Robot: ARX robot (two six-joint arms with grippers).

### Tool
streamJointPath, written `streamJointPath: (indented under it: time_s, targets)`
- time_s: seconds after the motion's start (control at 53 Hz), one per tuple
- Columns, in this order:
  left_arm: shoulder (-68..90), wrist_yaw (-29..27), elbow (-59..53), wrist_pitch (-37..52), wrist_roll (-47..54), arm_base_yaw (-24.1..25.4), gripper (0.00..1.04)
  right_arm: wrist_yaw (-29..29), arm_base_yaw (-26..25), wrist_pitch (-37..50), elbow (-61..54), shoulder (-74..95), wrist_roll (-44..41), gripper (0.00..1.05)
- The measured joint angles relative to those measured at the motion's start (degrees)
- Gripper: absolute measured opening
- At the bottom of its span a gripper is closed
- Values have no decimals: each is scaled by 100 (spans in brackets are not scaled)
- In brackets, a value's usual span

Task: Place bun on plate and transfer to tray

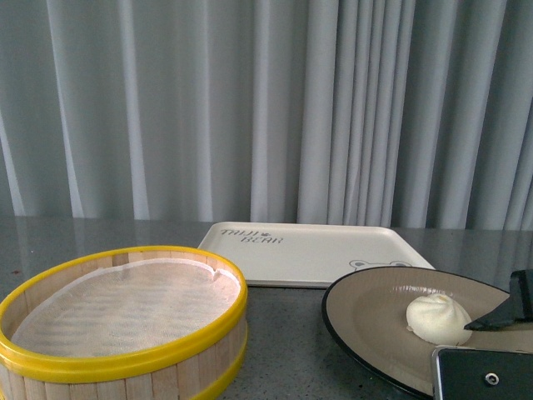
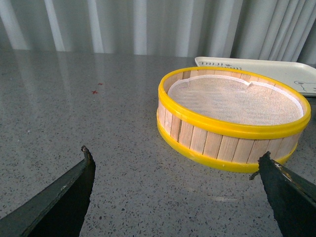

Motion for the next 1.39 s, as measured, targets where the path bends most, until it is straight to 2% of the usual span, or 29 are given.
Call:
streamJointPath:
  time_s: [0.339, 0.396, 0.641, 0.773, 0.961, 1.188, 1.263, 1.395]
  targets:
    - [0, 0, 0, 0, 0, 0, 98, 348, 136, 428, -437, -17, 225, 8]
    - [0, 0, 0, 0, -2, 0, 98, 380, 168, 496, -516, -76, 177, 3]
    - [0, 0, 0, 0, -2, 0, 98, 673, 313, 1099, -859, -299, 225, 3]
    - [0, 0, 0, 0, 0, 0, 98, 575, 289, 892, -822, -662, 267, 3]
    - [0, 0, 0, 0, 0, 0, 98, -245, -299, -205, -98, -973, 144, 3]
    - [0, 0, 0, 0, -2, 0, 98, -1388, -1475, -1532, 1617, -282, -619, 3]
    - [0, 0, 0, 0, 0, 0, 98, -1609, -1626, -1834, 2096, 87, -835, 3]
    - [0, 0, 0, 0, -2, 0, 98, -1781, -1596, -2109, 2573, 581, -883, 3]
